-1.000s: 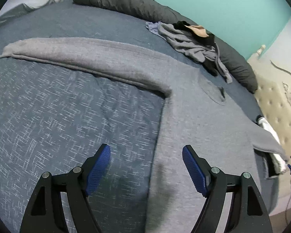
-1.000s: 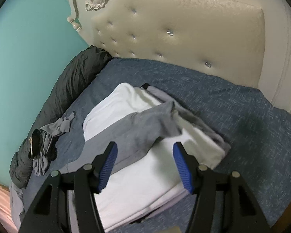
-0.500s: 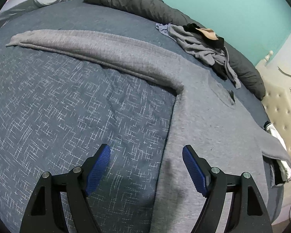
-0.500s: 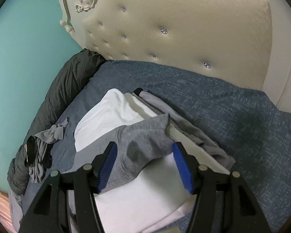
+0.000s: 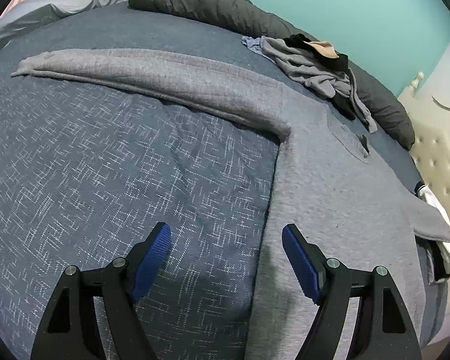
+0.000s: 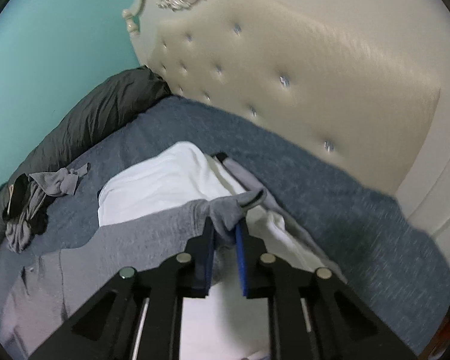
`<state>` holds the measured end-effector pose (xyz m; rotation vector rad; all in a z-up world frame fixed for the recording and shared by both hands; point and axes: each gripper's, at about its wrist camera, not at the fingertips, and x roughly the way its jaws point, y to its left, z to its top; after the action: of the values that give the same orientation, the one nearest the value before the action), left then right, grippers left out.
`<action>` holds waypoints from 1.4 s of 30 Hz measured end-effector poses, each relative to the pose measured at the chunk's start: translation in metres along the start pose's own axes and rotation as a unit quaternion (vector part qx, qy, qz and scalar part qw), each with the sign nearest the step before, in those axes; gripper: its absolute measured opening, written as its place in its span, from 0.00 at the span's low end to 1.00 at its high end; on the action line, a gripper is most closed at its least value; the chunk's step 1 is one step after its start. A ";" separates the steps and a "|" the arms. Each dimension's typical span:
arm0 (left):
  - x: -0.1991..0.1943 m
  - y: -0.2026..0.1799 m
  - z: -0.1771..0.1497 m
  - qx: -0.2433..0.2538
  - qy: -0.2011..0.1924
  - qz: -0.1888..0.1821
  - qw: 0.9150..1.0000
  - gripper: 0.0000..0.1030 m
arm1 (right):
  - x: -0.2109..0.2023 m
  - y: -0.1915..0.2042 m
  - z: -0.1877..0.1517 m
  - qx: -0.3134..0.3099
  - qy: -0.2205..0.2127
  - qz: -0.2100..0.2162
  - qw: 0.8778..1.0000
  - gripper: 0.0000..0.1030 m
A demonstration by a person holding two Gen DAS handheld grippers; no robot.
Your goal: Fold clothes
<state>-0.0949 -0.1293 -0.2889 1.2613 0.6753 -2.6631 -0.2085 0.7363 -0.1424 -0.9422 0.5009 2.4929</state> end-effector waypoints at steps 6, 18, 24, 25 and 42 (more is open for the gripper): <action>-0.006 -0.002 0.001 0.000 -0.007 -0.012 1.000 0.78 | -0.036 0.036 0.013 -0.044 -0.054 0.028 0.997 0.09; -0.028 -0.020 0.000 0.029 -0.014 -0.035 0.999 0.78 | -0.100 0.199 0.000 -0.111 -0.050 0.199 0.973 0.08; -0.037 -0.011 -0.007 0.025 -0.013 -0.040 0.999 0.78 | -0.135 0.297 -0.028 -0.150 -0.030 0.277 0.949 0.08; -0.039 -0.010 -0.009 0.024 -0.014 -0.041 0.999 0.78 | -0.142 0.312 -0.034 -0.158 -0.026 0.288 0.944 0.08; -0.067 0.017 -0.016 0.011 -0.022 -0.068 0.997 0.78 | -0.174 0.536 -0.292 -0.323 0.168 0.439 0.821 0.08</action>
<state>-0.0353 -0.1431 -0.2533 1.2003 0.7539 -2.8049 -0.2056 0.1016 -0.1323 -1.7424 0.1762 3.4574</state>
